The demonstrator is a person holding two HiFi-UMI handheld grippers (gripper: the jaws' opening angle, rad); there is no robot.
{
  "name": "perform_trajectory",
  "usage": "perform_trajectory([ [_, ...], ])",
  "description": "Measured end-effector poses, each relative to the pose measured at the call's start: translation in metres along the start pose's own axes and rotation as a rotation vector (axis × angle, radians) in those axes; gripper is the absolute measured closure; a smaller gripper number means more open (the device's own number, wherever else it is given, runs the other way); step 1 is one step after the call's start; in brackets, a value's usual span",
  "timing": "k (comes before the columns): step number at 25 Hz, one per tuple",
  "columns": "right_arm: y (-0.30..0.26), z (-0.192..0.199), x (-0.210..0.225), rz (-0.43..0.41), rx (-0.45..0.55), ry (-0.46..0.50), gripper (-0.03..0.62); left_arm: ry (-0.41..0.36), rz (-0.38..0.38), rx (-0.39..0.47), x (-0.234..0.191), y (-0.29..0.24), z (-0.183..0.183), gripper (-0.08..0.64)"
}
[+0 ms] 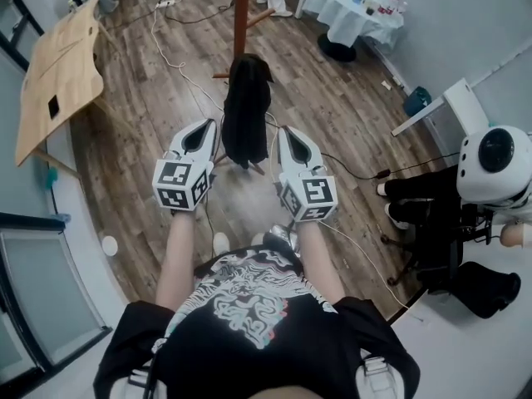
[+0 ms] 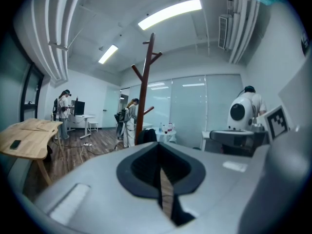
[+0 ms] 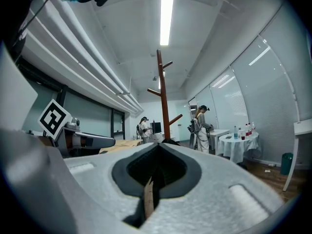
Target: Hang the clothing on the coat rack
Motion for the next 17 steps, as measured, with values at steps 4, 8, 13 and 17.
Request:
perform_trajectory([
  [4,0.003,0.008,-0.004,-0.006,-0.01,-0.014,0.592,0.011,0.007,-0.009,0.003,0.008,0.004,0.571],
  [8,0.004,0.01,-0.005,-0.028,-0.004,-0.024,0.592,0.014,-0.004,-0.008,0.004,0.014,0.004,0.571],
  [13,0.008,0.011,-0.01,-0.044,-0.007,-0.018,0.592,0.029,0.011,-0.012,0.01,0.015,0.009,0.571],
  [17,0.004,0.008,-0.02,-0.062,-0.018,-0.015,0.592,0.04,-0.002,-0.022,0.006,0.027,0.012,0.571],
])
Point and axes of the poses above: the fingertips, and each gripper's own axes: y backward along the fingers, x to its right, z out of its underside, the point moved 9 cm from there along y, backward along the fingers, and after that the axes turned 9 degrees about -z, right-handed, at the moved point
